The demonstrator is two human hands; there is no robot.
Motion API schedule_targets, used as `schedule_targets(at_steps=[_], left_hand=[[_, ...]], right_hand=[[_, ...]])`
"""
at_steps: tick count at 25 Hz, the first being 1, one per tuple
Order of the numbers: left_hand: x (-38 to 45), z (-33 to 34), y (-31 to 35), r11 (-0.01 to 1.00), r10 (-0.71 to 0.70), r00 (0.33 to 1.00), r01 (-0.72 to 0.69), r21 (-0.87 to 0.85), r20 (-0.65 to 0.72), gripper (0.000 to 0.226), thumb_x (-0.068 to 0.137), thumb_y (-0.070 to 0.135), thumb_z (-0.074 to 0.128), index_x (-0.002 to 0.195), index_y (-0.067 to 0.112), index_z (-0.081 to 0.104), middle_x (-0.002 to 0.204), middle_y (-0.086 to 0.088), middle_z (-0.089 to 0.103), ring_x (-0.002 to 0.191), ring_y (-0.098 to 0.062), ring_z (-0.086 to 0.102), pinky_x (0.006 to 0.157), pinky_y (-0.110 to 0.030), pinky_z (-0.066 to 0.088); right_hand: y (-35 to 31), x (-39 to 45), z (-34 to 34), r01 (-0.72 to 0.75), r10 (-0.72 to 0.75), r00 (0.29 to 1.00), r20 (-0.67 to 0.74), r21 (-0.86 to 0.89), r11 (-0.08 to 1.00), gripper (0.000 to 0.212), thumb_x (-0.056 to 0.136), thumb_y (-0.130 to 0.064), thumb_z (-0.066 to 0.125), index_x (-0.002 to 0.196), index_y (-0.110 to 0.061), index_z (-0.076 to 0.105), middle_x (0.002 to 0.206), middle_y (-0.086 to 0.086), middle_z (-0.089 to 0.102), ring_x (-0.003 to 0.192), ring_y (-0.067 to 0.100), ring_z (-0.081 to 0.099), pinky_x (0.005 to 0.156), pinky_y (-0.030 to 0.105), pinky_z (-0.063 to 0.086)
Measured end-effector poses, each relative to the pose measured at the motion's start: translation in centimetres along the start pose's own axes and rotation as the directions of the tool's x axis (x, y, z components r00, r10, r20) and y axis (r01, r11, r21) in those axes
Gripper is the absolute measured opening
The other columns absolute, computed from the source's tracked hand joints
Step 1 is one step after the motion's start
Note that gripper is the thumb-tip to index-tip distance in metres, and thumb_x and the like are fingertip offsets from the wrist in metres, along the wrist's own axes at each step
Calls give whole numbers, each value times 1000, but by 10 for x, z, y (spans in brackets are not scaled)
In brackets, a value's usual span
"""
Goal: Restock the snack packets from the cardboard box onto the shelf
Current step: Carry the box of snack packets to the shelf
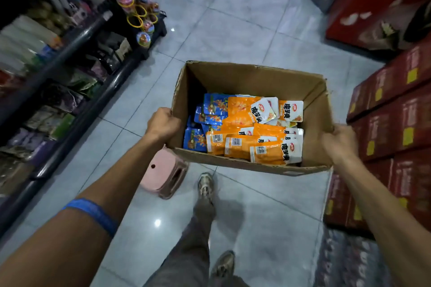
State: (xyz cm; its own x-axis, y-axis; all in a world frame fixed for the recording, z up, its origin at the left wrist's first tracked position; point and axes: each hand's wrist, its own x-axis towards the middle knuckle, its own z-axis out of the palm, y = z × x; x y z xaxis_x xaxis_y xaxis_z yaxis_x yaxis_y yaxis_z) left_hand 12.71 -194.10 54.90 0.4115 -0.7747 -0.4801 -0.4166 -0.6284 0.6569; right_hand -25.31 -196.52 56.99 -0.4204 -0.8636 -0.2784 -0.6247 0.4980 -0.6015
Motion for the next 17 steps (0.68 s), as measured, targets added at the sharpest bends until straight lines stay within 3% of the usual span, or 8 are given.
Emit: schedule_targets(at_steps=[3,8,13,17], left_hand=[[82,-15,32,1000,-14,999,14,0,-39,6,78,16,59,77,11,61,93,-16,69,91,-35,66,74,-39,55],[207,-67,88,991,-103,991,95,-91,-84,7,82,17,61,82,11,65,87,-9,69,82,-30,65,61,-33,51],[312,-124,112,956,-216,970,186,-229,-114,27,64,30,56,82,13,68,87,-9,73,83,-32,69,71,-50,60],[393,-155,124,937,-288,933,228,-264,-216,26,66,27,55,79,6,66,85,-14,72,83,-35,68,72,-52,59]], right_hand=[[-65,73,35,23,-23,1000,18,-30,999,18,78,-13,51,86,-10,67,83,11,69,77,34,64,71,43,55],[-205,182,103,79,-74,995,65,-81,994,13,81,-11,52,81,-11,66,82,13,67,76,34,61,65,38,50],[-333,269,158,176,-159,976,147,-112,978,12,81,-11,53,80,-11,65,83,13,67,76,34,61,65,36,49],[-433,342,229,315,-273,927,258,-141,939,12,81,-13,54,81,-11,66,81,13,67,75,35,61,65,38,51]])
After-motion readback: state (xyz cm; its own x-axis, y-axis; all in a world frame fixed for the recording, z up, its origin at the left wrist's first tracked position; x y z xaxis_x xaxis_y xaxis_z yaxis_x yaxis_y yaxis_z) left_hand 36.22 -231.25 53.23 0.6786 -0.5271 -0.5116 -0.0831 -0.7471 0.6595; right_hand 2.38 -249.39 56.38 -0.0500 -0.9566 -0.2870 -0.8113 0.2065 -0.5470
